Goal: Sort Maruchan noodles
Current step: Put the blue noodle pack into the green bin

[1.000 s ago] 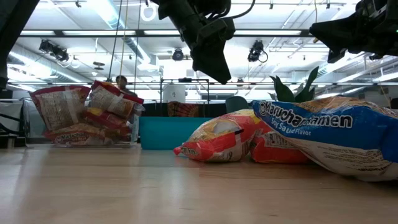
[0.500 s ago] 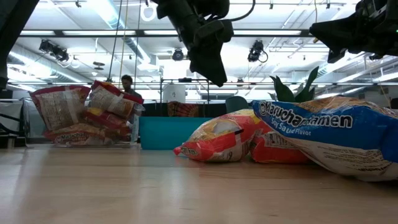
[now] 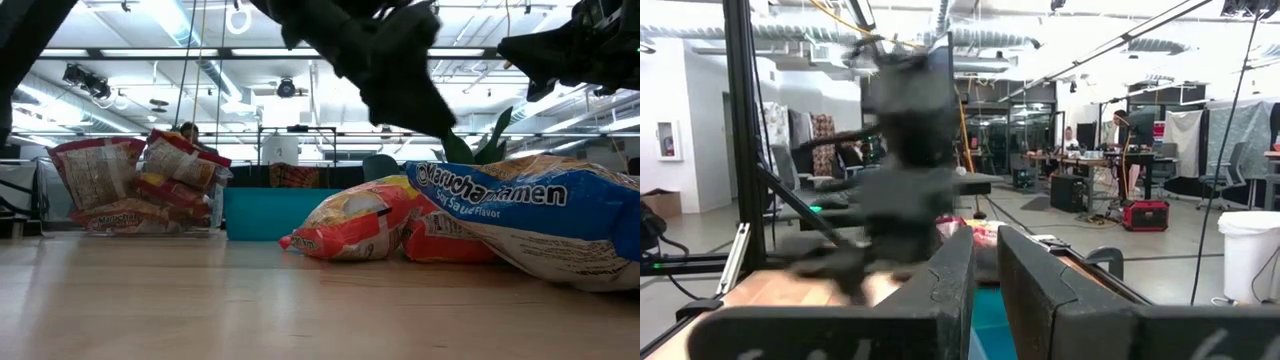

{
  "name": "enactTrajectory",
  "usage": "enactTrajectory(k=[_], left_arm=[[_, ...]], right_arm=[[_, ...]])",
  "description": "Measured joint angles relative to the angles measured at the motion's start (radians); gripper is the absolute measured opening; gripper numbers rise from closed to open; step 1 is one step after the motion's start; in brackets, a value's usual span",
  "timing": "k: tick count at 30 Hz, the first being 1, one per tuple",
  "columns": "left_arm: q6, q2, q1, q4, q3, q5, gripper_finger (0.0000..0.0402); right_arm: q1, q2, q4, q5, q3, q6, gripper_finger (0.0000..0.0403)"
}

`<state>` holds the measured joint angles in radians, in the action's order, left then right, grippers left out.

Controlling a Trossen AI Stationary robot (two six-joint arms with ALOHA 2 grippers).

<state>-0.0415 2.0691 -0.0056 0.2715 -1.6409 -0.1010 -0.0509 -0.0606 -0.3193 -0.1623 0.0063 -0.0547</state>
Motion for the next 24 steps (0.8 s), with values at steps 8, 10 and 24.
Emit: enactTrajectory(k=[8, 10, 24], left_arm=[[0.020, 0.091, -0.097, -0.170, -0.001, 0.105, 0.0169], [0.036, 0.115, -0.112, -0.237, -0.001, 0.136, 0.0169], [0.023, 0.225, -0.153, -0.326, -0.001, 0.274, 0.0169]], right_arm=[[0.000, 0.000, 0.000, 0.000, 0.000, 0.000, 0.0055], [0.000, 0.000, 0.000, 0.000, 0.000, 0.000, 0.0055], [0.000, 0.000, -0.001, 0.000, 0.000, 0.000, 0.0055]])
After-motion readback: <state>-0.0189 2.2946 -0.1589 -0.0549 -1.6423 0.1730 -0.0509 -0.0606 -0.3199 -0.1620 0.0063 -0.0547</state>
